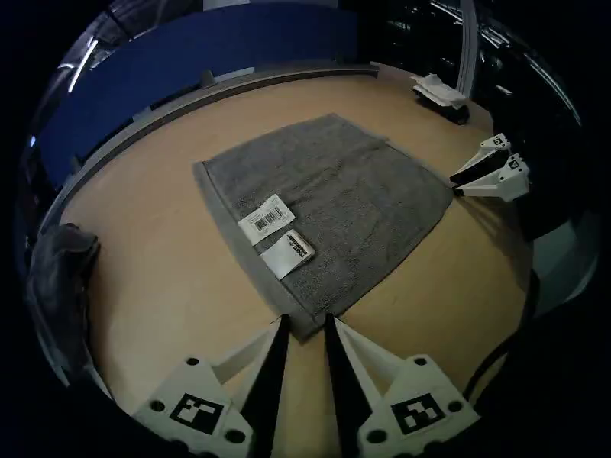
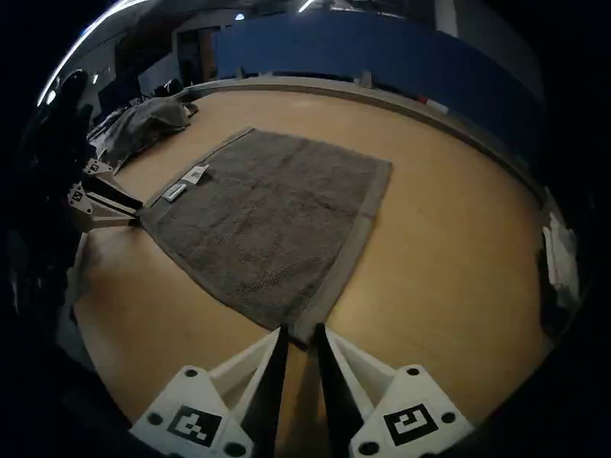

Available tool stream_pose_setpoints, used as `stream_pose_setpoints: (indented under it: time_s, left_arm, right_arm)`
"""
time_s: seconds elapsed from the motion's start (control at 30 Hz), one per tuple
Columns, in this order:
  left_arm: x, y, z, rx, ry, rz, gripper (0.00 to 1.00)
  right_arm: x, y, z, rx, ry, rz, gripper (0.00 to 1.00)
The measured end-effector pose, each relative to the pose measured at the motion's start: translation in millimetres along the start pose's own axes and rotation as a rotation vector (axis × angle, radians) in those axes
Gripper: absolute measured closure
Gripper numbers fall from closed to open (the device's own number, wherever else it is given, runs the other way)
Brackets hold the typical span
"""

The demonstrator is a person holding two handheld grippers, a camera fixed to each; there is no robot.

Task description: Fold towel

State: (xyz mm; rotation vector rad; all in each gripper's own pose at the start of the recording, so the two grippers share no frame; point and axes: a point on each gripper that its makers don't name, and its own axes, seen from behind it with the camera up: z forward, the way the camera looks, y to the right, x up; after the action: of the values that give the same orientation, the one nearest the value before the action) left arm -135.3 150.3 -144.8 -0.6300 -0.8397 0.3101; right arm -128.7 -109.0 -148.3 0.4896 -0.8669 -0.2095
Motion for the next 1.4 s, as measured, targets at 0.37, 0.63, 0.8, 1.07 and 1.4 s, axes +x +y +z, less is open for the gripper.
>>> stream_pose_setpoints:
  time_s: [0.37,0.63,0.8,1.07,1.4]
  left_arm:
    - [1.1,-0.5,0.4,-0.007,-0.006,-0.004,0.79]
    - [2.1,-3.0,0.9,-0.008,-0.006,-0.012,0.90]
    - [2.2,-3.0,1.5,-0.003,-0.004,0.006,0.91]
    - [4.0,-3.6,0.3,-0.003,-0.002,0.004,0.92]
    - [9.9,-5.3,-4.2,-0.005,0.009,-0.008,0.92]
  right_arm:
    - [-0.6,-2.4,-1.4,0.014,-0.020,-0.006,0.83]
    - [-0.4,-2.6,-2.1,0.023,-0.021,0.019,0.87]
    - [-0.8,-2.7,-2.6,0.023,-0.023,0.026,0.88]
    - [1.1,-2.8,-4.7,0.024,-0.022,0.026,0.89]
    - [6.6,-1.2,-9.6,0.028,-0.015,0.034,0.90]
